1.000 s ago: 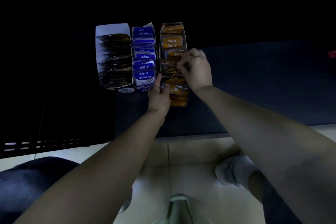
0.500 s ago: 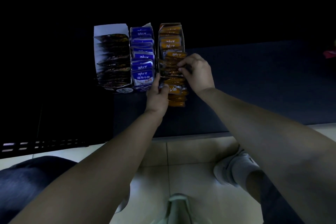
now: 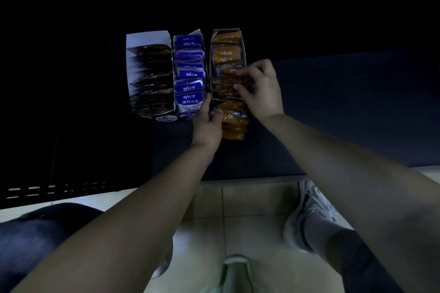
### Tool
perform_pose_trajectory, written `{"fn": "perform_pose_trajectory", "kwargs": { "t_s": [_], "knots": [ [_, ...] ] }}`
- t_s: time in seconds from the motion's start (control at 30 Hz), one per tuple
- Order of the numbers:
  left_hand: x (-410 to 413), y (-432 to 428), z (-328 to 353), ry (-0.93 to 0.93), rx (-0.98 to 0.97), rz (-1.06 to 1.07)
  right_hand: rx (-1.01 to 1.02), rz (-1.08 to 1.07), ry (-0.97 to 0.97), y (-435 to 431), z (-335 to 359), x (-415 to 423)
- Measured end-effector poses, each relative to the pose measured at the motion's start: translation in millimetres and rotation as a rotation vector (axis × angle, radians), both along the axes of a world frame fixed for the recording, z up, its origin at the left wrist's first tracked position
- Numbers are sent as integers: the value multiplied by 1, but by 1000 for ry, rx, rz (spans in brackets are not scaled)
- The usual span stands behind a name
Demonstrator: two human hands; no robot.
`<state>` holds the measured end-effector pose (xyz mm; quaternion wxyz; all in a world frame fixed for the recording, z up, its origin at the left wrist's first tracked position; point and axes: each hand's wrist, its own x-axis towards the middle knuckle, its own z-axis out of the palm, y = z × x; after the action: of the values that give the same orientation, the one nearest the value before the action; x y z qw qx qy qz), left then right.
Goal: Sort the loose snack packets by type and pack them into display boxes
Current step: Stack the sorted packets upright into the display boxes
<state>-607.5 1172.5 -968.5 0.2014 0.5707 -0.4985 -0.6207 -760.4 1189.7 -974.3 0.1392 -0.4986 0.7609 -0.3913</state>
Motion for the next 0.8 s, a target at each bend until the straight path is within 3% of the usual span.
{"fn": "perform_pose_trajectory", "kwargs": {
  "t_s": [0.1,0.23,0.33,0.8],
  "knots": [
    [0,0,-1,6,-9,-3,64,-26,-33,-5,3,4],
    [0,2,-1,24,-9,-1,226,-41,-280,-29,8,23],
    [1,0,-1,41,6,-3,294,-95,-217,-44,8,30],
    [9,1,-3,122,66,-13,235,-166,-151,-53,-5,32]
  ]
}}
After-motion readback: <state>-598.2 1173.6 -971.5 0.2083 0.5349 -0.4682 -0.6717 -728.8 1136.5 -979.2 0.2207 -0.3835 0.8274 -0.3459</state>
